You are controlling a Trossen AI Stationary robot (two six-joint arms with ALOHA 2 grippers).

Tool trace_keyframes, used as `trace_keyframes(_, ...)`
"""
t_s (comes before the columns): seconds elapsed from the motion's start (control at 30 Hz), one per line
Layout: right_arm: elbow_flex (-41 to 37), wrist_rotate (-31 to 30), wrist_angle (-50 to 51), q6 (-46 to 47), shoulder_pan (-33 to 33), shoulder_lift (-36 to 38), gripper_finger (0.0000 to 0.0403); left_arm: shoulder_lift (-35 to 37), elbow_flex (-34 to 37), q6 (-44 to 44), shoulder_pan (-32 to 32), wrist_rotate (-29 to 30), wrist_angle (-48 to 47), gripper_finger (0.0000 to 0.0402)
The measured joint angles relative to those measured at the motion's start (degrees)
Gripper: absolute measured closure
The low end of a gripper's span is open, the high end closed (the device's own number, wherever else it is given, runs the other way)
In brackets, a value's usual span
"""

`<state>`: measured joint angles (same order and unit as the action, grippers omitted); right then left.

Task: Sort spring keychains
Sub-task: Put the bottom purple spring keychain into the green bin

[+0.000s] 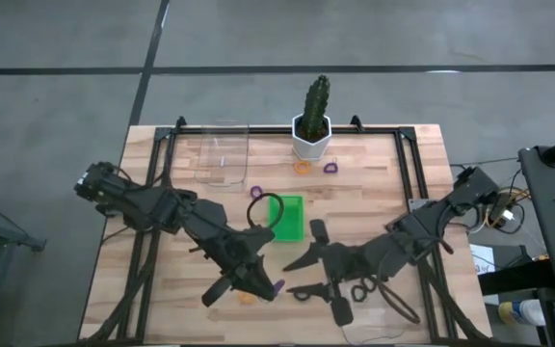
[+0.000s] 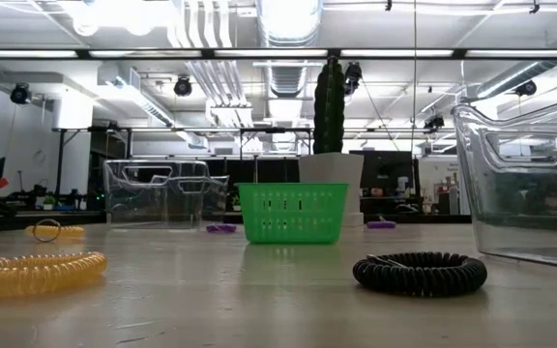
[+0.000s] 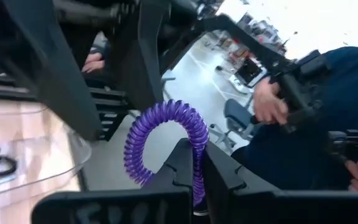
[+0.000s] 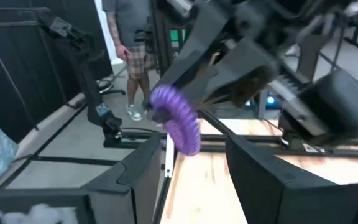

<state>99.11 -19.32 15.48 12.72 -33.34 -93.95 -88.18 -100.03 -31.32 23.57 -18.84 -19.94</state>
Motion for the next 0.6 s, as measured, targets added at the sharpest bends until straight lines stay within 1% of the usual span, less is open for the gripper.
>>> trace_keyframes(0.23,-0.01,0.38,-3.82,-1.14,0.24,-1.62,0.0231,-0.28,0.00,-0.36,-0.59,-0.81,0.01,0.0391)
trace_keyframes(0.3,0.01,0.81,-4.04,-0.82,0.41,-1.67,0.0241,-0.33,0.00,-0.67,-0.59,-1.04,-0.01,0.0391)
trace_keyframes(0.37,0.00,2.15,-4.59,0.27,0.54,-1.80,0.0271,-0.35,0.00,-0.51,-0.59,-1.19,-0.07,0.0391)
trace_keyframes(0.43,0.00,3.94,-5.41,0.60,0.79,-1.95,0.0323,-0.33,0.00,-0.55,-0.63,-1.05,0.24,0.0386)
trace_keyframes(0.47,0.00,4.94,-5.43,0.60,0.87,-1.95,0.0356,-0.33,0.00,-0.57,-0.65,-0.76,0.29,0.0379)
trace_keyframes(0.5,0.00,5.36,-5.37,0.57,0.89,-1.95,0.0372,-0.33,0.00,-0.60,-0.70,-0.61,0.18,0.0372)
trace_keyframes(0.6,0.00,5.67,-4.96,0.99,0.94,-1.95,0.0385,-0.06,0.00,-1.92,-0.77,1.42,-1.48,0.0347)
